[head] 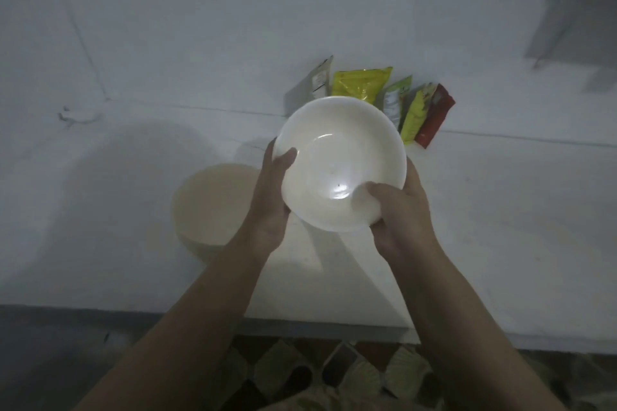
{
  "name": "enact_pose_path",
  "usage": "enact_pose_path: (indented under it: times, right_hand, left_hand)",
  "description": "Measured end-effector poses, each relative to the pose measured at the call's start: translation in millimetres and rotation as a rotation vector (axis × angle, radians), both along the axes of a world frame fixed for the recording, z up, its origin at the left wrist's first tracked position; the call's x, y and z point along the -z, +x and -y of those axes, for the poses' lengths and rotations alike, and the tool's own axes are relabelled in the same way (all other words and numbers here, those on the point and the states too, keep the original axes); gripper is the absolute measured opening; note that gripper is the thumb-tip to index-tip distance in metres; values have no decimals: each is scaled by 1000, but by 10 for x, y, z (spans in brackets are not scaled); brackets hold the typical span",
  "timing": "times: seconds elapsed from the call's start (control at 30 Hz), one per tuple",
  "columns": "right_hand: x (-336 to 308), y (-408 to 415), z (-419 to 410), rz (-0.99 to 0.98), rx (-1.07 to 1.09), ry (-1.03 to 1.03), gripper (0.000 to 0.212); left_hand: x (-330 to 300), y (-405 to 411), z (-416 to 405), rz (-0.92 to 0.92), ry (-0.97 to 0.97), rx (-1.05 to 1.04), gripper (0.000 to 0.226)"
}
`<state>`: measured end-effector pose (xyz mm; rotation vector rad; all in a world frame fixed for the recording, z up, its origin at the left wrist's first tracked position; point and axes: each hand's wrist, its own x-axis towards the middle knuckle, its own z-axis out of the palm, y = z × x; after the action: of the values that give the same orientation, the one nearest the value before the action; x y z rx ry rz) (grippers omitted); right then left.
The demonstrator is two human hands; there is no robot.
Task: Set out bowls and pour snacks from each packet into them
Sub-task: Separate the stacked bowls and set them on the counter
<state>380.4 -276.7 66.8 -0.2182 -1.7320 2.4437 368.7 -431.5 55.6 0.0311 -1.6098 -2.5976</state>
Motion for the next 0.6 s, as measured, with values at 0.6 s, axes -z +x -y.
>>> enact_pose_path:
  times: [0.6]
  right_hand:
    - [391, -824, -2680, 123, 102, 1121, 42]
  left_hand:
    - [571, -936, -2501, 436, -16, 48, 52]
